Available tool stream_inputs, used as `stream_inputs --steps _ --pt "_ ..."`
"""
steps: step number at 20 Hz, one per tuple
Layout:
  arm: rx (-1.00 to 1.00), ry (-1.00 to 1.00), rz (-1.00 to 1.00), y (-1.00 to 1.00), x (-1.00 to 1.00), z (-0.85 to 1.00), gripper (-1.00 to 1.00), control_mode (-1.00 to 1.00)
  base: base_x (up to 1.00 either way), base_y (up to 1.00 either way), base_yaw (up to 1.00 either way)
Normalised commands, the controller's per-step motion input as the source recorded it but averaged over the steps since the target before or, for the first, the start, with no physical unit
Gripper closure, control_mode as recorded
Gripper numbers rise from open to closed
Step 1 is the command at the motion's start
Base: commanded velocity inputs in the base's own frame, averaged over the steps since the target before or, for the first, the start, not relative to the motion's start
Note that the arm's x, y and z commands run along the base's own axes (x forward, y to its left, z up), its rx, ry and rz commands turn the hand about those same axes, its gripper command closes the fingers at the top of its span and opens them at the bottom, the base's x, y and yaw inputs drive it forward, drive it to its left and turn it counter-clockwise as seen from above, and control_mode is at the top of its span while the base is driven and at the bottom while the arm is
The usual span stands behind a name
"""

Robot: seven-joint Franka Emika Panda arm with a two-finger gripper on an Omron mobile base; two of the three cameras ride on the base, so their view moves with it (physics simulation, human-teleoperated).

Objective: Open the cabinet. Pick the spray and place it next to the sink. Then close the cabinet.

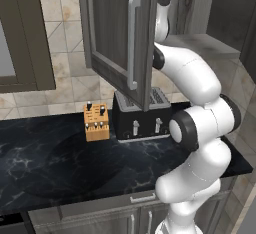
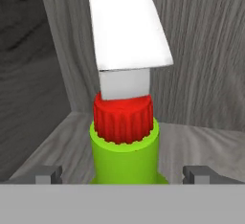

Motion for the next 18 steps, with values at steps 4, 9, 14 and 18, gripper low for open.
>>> stream_inputs --steps 4,9,14,18 --pt "0.00 0.00 0.00 0.00 0.00 0.00 1.00 -1.00 0.00 0.00 0.00" --pt "0.00 0.01 0.00 0.00 0.00 0.00 1.00 -1.00 0.00 0.00 0.00" --pt "0.00 0.03 0.00 0.00 0.00 0.00 1.00 -1.00 0.00 0.00 0.00" --pt "0.00 0.02 0.00 0.00 0.00 0.00 1.00 -1.00 0.00 0.00 0.00"
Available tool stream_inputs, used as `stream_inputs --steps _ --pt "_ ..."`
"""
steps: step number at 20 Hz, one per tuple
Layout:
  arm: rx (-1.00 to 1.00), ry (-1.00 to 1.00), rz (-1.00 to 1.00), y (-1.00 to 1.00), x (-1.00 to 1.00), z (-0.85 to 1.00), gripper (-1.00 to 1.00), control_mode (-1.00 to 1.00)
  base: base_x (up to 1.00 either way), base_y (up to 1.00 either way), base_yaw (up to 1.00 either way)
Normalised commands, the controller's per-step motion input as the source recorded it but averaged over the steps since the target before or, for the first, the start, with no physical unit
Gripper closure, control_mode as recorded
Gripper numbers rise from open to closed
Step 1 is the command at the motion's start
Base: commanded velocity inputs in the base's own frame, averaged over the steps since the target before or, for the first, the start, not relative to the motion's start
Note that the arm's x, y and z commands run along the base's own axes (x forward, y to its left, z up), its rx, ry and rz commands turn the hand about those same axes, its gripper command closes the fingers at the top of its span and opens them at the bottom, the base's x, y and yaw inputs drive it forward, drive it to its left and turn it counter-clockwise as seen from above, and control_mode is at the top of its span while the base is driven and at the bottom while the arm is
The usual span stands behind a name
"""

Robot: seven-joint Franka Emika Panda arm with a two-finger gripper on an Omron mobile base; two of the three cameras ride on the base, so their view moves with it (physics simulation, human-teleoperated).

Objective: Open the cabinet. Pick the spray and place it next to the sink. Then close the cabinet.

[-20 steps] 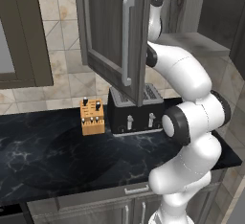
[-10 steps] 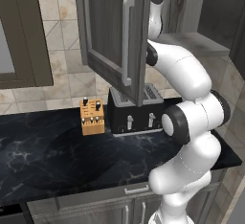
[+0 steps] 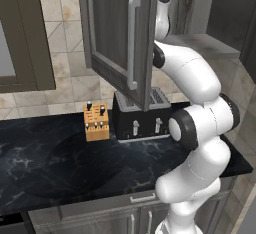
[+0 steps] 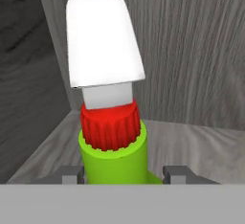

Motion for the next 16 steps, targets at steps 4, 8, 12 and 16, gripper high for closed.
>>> stream_inputs --steps 4,8,12,16 --pt "0.00 0.00 0.00 0.00 -0.25 0.00 1.00 -1.00 0.00 0.00 0.00" --pt "0.00 0.00 0.00 0.00 -0.40 0.00 1.00 -1.00 0.00 0.00 0.00" --pt "0.00 -0.01 0.00 0.00 -0.53 0.00 1.00 -1.00 0.00 0.00 0.00" --pt "0.00 -0.03 0.00 -0.05 -0.70 0.00 1.00 -1.00 0.00 0.00 0.00"
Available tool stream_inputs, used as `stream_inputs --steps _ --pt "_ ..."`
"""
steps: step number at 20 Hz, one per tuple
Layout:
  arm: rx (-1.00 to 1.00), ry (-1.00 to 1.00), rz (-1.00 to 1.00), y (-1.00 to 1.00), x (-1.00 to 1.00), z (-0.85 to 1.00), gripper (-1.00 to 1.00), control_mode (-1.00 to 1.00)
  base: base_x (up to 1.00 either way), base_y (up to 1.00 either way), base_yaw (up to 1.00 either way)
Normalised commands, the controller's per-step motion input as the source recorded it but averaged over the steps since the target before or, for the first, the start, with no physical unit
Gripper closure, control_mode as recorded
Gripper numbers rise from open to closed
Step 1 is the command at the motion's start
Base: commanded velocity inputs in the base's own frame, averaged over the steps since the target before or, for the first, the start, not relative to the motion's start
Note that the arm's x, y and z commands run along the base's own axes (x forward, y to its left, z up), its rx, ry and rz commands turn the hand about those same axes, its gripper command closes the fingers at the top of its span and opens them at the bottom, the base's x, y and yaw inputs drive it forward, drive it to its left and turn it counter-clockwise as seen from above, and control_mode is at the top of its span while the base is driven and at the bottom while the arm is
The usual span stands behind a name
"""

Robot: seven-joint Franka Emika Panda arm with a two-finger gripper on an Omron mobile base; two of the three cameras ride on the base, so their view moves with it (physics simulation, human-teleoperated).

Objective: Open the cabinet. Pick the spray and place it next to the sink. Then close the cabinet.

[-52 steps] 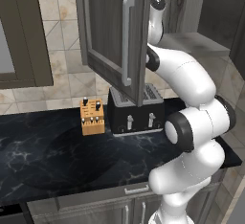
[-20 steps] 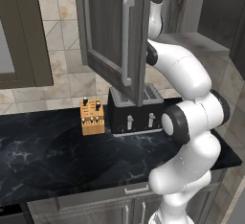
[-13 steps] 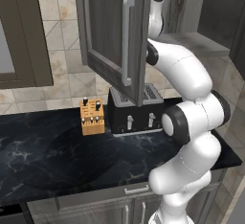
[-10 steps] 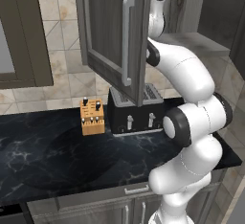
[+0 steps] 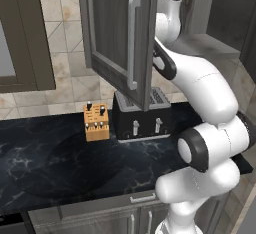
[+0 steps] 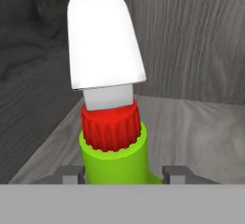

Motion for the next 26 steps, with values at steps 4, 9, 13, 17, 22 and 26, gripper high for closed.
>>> stream_inputs --steps 4,9,13,17,22,26 --pt "0.00 -0.01 0.00 -0.20 -0.74 0.00 1.00 -1.00 0.00 0.00 0.00" --pt "0.00 0.00 0.00 -0.36 -0.89 0.00 1.00 -1.00 0.00 0.00 0.00" --pt "0.00 0.00 0.00 -0.35 -1.00 -0.02 1.00 -1.00 0.00 0.00 0.00" --pt "0.00 0.00 0.00 -0.34 -1.00 -0.10 1.00 -1.00 0.00 0.00 0.00" --pt "0.00 0.05 0.00 -0.21 -0.87 -0.05 1.00 -1.00 0.00 0.00 0.00" --pt "0.00 0.09 0.00 -0.22 -0.78 -0.28 1.00 -1.00 0.00 0.00 0.00"
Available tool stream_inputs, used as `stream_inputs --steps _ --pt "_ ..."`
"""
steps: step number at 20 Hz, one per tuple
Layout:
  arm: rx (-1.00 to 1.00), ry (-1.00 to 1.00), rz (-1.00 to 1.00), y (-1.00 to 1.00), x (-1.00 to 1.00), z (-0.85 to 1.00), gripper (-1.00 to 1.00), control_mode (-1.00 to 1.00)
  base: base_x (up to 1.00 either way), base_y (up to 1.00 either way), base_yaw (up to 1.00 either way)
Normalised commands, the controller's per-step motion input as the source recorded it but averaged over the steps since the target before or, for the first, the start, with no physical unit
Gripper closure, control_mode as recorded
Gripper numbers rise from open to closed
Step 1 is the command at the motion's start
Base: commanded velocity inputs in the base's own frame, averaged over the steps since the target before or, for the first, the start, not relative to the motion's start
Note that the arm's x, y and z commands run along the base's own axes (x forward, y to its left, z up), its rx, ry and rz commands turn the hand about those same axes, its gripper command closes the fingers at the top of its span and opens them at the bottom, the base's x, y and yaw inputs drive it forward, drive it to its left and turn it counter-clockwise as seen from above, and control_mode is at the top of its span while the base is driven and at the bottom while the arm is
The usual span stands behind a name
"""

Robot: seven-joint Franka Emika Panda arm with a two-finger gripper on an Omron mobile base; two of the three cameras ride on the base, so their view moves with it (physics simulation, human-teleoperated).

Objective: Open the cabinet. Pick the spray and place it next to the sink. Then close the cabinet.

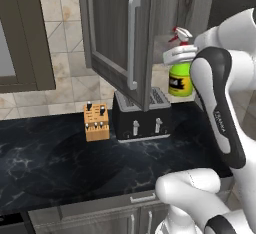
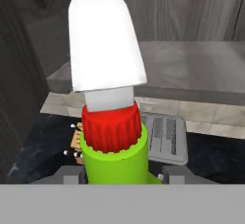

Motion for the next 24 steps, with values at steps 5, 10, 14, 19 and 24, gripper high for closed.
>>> stream_inputs --steps 5,10,14,19,24 --pt "0.00 0.16 0.00 -0.20 -0.43 -0.46 1.00 -1.00 0.00 0.00 0.00" --pt "0.00 0.10 -0.01 -0.10 -0.39 -0.46 1.00 -1.00 0.00 0.00 0.00" --pt "0.00 0.00 0.00 0.00 -0.34 -0.30 1.00 -1.00 0.00 0.00 0.00" --pt "0.00 0.00 0.00 0.00 -0.22 -0.33 1.00 -1.00 0.00 0.00 0.00" --pt "0.00 0.00 0.00 0.00 0.00 -0.32 1.00 -1.00 0.00 0.00 0.00"
